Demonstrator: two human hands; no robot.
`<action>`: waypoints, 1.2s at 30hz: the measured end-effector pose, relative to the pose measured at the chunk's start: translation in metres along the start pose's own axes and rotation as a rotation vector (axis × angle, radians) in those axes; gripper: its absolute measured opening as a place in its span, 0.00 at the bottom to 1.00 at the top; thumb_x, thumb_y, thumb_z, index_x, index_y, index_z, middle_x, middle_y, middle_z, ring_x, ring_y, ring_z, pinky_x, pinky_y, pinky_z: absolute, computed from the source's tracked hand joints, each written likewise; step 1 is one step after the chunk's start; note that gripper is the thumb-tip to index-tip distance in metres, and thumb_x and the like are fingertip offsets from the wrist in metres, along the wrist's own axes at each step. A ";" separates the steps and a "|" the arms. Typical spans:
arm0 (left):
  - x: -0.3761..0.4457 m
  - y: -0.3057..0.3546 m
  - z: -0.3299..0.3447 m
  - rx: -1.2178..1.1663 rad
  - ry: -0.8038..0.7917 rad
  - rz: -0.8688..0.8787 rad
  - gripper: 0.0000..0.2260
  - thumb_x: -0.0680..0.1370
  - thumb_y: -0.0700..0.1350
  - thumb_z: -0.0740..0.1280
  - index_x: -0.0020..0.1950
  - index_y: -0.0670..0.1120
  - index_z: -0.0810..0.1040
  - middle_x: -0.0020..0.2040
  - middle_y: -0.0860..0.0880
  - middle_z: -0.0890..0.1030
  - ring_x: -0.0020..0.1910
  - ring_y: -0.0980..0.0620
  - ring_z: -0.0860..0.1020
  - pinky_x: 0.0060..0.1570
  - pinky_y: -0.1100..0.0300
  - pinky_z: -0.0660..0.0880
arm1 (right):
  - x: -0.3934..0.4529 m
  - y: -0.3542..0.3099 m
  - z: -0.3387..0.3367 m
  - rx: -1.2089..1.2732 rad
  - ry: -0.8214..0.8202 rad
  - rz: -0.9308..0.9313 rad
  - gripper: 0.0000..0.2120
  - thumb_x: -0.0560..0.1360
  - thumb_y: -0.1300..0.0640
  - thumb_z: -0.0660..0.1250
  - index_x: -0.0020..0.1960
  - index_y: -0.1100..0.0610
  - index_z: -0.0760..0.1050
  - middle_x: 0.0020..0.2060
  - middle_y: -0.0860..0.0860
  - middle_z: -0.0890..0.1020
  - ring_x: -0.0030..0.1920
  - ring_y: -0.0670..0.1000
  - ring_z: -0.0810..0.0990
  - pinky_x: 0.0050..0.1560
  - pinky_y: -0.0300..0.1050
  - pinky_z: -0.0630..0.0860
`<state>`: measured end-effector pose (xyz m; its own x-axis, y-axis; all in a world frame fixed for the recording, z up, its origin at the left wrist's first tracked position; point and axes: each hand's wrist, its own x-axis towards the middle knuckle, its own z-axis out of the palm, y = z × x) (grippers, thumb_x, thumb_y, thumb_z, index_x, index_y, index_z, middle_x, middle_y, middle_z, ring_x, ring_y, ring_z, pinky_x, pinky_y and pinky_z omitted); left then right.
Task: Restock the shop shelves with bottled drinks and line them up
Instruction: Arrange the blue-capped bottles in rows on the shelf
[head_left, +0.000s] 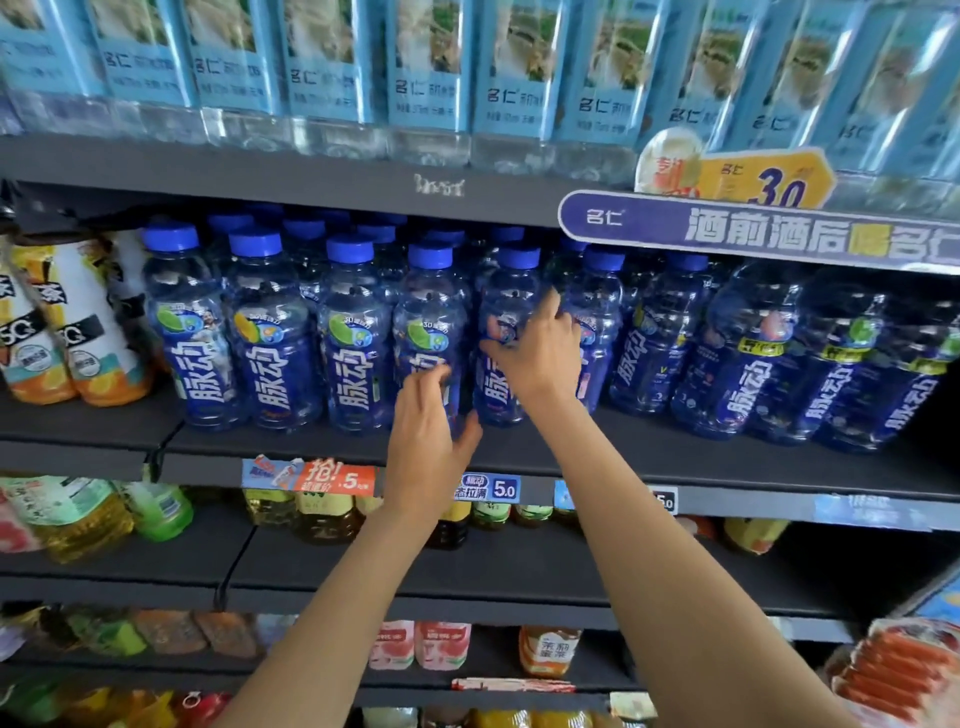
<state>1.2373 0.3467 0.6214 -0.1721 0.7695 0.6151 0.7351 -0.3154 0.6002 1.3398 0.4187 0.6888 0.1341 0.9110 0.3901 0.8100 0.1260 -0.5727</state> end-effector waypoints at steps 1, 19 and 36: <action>0.000 0.003 0.003 0.002 -0.011 -0.020 0.24 0.73 0.41 0.70 0.66 0.38 0.66 0.59 0.42 0.71 0.60 0.45 0.72 0.56 0.54 0.71 | -0.002 0.004 -0.003 0.016 -0.015 -0.026 0.40 0.68 0.46 0.73 0.70 0.64 0.58 0.60 0.62 0.73 0.63 0.62 0.67 0.59 0.52 0.68; 0.001 0.006 -0.028 -0.314 0.137 -0.524 0.24 0.64 0.50 0.77 0.52 0.44 0.69 0.45 0.56 0.76 0.50 0.52 0.76 0.49 0.59 0.71 | 0.014 0.013 0.016 0.255 -0.191 -0.068 0.26 0.77 0.60 0.63 0.69 0.69 0.57 0.64 0.65 0.68 0.63 0.63 0.70 0.56 0.43 0.65; 0.005 -0.014 -0.034 -0.453 -0.005 -0.480 0.26 0.65 0.49 0.77 0.55 0.43 0.69 0.48 0.53 0.79 0.47 0.60 0.78 0.48 0.62 0.75 | 0.030 0.001 0.053 0.239 -0.013 0.251 0.29 0.72 0.51 0.69 0.64 0.66 0.62 0.59 0.63 0.76 0.58 0.62 0.77 0.53 0.52 0.73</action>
<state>1.2039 0.3360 0.6336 -0.4080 0.8851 0.2239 0.2285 -0.1385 0.9636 1.3147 0.4672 0.6619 0.3037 0.9300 0.2069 0.5957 -0.0159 -0.8030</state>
